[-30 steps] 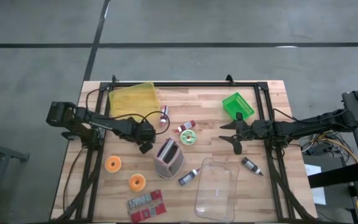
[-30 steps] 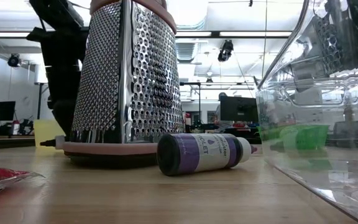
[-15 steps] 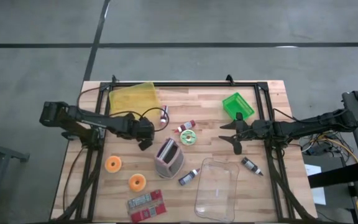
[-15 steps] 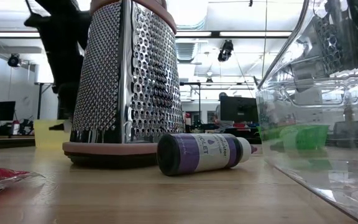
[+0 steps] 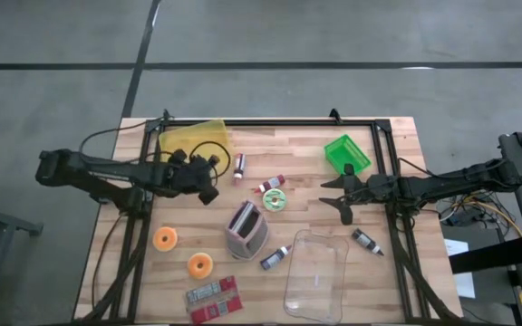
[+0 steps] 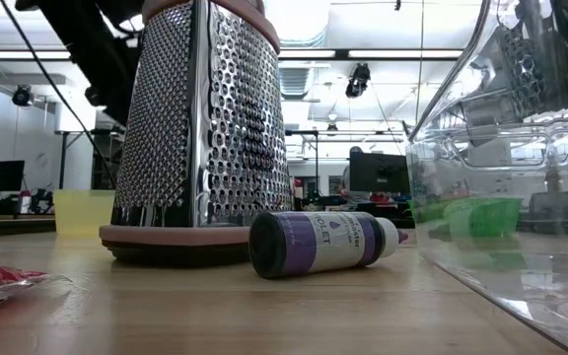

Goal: Pick & Place Food Item
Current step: Put the left black food coloring into the yellow bin

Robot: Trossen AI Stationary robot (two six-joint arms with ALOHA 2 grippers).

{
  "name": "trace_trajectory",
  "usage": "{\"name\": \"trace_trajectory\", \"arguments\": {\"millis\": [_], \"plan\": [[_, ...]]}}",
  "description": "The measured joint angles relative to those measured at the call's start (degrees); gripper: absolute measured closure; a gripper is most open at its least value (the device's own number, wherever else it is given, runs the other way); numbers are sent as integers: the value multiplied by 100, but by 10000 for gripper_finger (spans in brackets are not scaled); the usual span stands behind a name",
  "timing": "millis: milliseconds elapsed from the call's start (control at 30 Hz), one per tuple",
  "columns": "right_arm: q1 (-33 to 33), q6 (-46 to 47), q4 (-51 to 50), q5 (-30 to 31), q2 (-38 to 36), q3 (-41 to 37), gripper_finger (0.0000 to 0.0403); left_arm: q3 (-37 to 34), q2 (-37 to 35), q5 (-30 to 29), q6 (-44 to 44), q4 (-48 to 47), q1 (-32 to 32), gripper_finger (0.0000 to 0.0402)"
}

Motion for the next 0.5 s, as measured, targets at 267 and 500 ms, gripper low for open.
{"name": "trace_trajectory", "arguments": {"millis": [267,500], "plan": [[0,-2,-2,0,0,0,182,-454,-464,-325,1341,1814,58,317],[2,-24,1,0,0,0,182,-560,-748,-347,1987,2314,178,317]]}}
